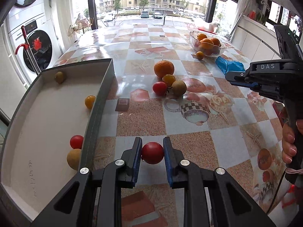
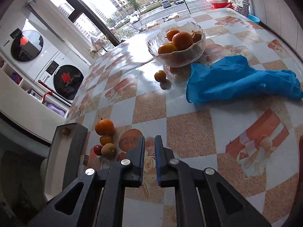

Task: Organize fruits
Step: 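Carry both tomatoes over the gray tray and open both tools to drop them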

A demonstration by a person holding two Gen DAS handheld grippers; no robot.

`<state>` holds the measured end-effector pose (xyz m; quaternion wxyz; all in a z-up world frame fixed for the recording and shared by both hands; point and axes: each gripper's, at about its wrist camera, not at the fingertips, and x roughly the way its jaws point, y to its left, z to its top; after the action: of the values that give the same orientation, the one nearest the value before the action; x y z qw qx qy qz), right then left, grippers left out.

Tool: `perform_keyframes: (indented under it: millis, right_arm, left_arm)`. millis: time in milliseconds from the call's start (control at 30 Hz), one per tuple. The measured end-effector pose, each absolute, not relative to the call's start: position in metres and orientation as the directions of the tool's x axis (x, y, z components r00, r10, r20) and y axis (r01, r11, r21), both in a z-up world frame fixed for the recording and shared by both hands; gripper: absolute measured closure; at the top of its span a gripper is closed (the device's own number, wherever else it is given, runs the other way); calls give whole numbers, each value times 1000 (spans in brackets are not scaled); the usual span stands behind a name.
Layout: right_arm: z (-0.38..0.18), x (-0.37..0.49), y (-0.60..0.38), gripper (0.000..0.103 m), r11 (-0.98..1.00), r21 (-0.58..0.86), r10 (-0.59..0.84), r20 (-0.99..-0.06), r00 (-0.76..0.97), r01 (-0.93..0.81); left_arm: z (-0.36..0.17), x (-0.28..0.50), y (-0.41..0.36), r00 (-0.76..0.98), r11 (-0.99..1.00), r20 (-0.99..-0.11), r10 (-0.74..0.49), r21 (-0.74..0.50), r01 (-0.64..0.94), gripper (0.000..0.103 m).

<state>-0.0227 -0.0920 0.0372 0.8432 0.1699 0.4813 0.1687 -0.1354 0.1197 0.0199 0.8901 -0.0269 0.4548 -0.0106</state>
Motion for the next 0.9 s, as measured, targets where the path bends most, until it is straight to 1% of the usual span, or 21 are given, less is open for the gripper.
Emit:
perform_keyframes:
  millis: [33, 67, 100, 133, 200, 233, 333, 400, 533, 567, 600, 633, 667, 733, 800, 900]
  right_arm:
    - [36, -17, -89, 67, 891, 441, 435, -764, 476, -105]
    - [36, -11, -87, 44, 892, 442, 427, -763, 485, -90]
    - [37, -4, -85, 36, 894, 440, 418, -757, 502, -81]
    - [39, 5, -79, 33, 898, 432, 406, -749, 523, -78]
    - [37, 31, -59, 33, 913, 399, 379, -758, 531, -82]
    - [37, 31, -59, 33, 913, 399, 379, -758, 531, -82]
    - [36, 60, -46, 34, 935, 353, 312, -774, 552, -34]
    - [32, 77, -45, 36, 950, 312, 243, -794, 558, 30]
    - [20, 100, -43, 42, 955, 282, 187, -813, 551, 92]
    - [20, 103, -40, 48, 962, 258, 162, -811, 563, 95]
    - [19, 105, -38, 52, 966, 238, 145, -815, 560, 97]
    - [19, 106, -37, 71, 969, 229, 135, -815, 564, 98]
    - [19, 106, -37, 81, 969, 229, 135, -815, 564, 98]
    - [19, 104, -42, 81, 961, 262, 165, -804, 571, 91]
    - [19, 96, -52, 81, 921, 387, 293, -767, 571, 47]
    - [24, 71, -70, 81, 875, 484, 408, -719, 563, -16]
  left_arm:
    - [22, -137, 120, 590, 998, -806, -44, -58, -6, 79]
    - [23, -140, 119, 594, 998, -803, -42, -56, -5, 79]
    - [24, -141, 119, 596, 998, -802, -42, -55, -3, 79]
    - [25, -141, 119, 598, 999, -801, -44, -54, 1, 79]
    - [26, -140, 120, 600, 999, -799, -41, -48, 4, 79]
    - [26, -139, 121, 599, 999, -799, -44, -51, 6, 79]
    - [25, -132, 125, 596, 998, -802, -48, -57, 5, 79]
    - [24, -128, 127, 592, 998, -804, -59, -68, 7, 79]
    - [20, -124, 129, 585, 997, -808, -74, -80, 15, 79]
    - [19, -123, 130, 581, 996, -810, -78, -85, 16, 79]
    - [17, -123, 130, 577, 996, -813, -81, -88, 17, 79]
    - [17, -123, 130, 574, 996, -815, -82, -89, 17, 79]
    - [16, -123, 131, 572, 996, -816, -82, -89, 16, 79]
    - [16, -125, 132, 572, 996, -816, -80, -90, 12, 79]
    - [18, -127, 134, 579, 996, -812, -78, -92, 5, 79]
    - [20, -128, 137, 586, 995, -807, -78, -101, -6, 79]
